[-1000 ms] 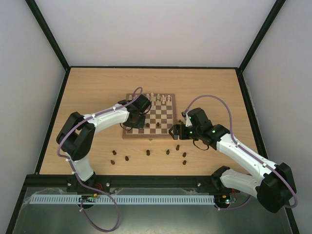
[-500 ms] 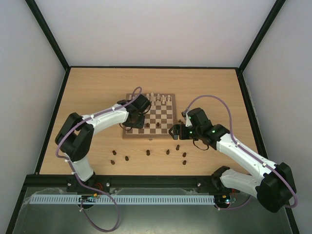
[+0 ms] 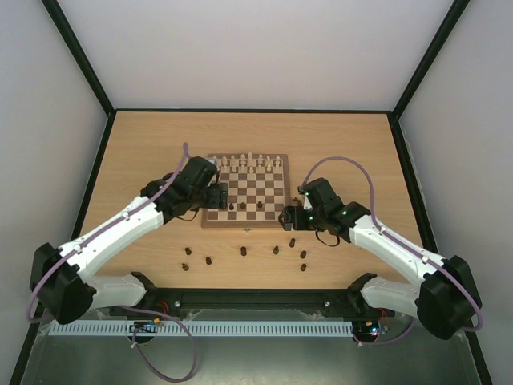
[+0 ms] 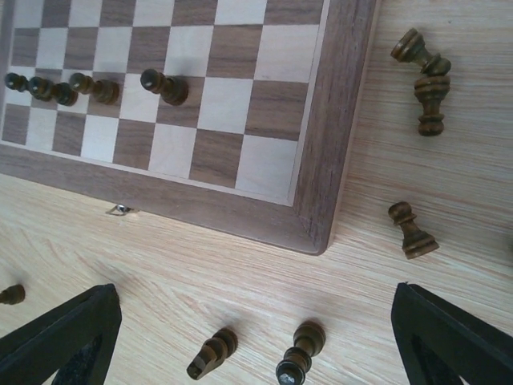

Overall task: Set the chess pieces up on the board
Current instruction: Place the chess piece on the chessboard, then pick up the chess piece at the center of the board.

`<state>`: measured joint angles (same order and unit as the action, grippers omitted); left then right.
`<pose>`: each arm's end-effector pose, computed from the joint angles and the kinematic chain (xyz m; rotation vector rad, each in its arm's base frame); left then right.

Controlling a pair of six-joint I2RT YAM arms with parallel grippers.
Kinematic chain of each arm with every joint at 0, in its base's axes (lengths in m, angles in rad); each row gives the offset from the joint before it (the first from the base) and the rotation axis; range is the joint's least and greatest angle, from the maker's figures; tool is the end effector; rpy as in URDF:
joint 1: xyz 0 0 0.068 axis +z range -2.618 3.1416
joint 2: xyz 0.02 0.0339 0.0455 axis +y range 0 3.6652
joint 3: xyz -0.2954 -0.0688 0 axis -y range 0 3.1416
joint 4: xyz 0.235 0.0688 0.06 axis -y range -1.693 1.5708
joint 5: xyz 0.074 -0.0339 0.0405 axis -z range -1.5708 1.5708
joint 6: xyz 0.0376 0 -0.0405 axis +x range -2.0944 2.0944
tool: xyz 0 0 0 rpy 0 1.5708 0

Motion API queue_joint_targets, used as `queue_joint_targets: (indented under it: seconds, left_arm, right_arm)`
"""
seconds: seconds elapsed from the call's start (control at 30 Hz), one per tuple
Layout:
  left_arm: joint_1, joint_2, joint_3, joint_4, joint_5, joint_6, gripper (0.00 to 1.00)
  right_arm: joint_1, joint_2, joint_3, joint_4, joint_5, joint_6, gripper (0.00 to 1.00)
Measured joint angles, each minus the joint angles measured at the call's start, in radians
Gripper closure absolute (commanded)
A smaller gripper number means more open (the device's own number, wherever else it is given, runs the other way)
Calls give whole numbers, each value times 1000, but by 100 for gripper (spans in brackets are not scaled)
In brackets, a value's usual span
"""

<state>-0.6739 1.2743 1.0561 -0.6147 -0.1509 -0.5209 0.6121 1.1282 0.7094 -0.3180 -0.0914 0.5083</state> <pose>0.1996 -0.1522 0.3215 0.1146 2.4228 -0.3758 0.1741 0.1264 0.2648 -0.1731 2.3942 0.6579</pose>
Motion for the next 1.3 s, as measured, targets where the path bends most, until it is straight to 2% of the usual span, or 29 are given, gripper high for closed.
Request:
queue_joint_targets:
  seconds: [0.07,0.27,0.5,0.6,0.77,0.83,1.1,1.3]
  left_arm:
    - [0,-42,-41,13,14,0,1]
    - [-8,-147,-151,49,70,-16,1]
    - [-60,-263,-196,58,100,-41,1]
    - [-84,-303,-207,59,100,-55,1]
    - [-100,-361,-227,54,94,-74,1]
    - [-100,-375,-233,52,91,-77,1]
    - [-100,-383,-239,49,88,-87,1]
    - [-100,-383,-239,49,92,-87,1]
  right_arm:
    - [11,9,0,-6,13,11,0]
    - [129,20,35,-68,74,68,1]
    - [242,16,60,-134,154,149,1]
    - [295,23,64,-156,186,179,9]
    - [436,112,134,-198,256,244,32]
    - [485,162,169,-209,287,276,35]
    - [534,276,192,-250,356,370,58]
    - [534,295,191,-253,378,406,60]
